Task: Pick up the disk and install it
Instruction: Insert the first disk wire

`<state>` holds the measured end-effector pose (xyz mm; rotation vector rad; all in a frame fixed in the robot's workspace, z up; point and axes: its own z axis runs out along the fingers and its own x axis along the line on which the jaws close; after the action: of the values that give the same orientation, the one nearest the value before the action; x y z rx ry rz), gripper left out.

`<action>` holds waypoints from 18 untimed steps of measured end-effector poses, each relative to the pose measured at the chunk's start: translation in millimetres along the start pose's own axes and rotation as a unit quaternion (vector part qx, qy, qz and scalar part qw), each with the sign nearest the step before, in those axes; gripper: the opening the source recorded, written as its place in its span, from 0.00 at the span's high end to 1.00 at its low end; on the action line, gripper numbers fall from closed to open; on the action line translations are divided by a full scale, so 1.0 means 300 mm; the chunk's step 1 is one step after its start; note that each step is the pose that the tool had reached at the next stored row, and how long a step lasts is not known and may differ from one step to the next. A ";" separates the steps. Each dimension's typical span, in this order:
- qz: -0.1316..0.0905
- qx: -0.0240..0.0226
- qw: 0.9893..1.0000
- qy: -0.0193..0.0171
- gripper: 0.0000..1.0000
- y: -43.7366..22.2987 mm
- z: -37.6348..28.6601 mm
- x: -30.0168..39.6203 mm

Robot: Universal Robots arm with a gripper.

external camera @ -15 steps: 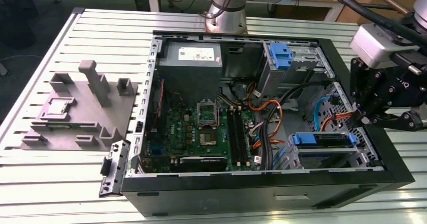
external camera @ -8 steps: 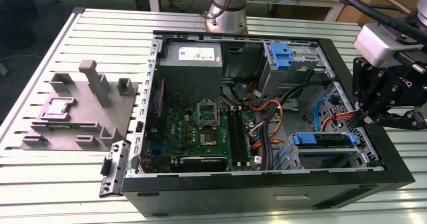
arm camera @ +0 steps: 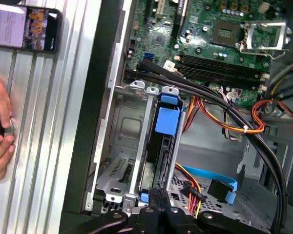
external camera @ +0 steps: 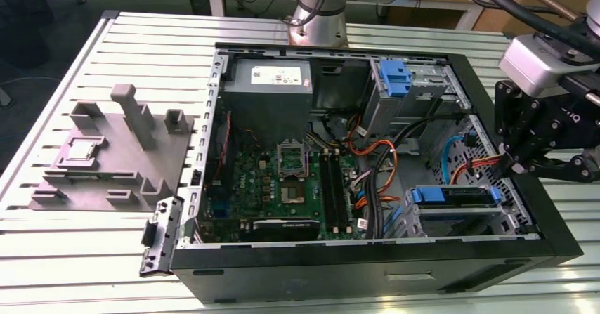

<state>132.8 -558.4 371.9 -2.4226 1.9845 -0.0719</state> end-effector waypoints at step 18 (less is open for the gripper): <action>-0.042 -0.005 0.999 0.027 0.82 -0.037 0.001 -0.039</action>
<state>141.4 -544.6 371.8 -2.5375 1.9079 -0.1296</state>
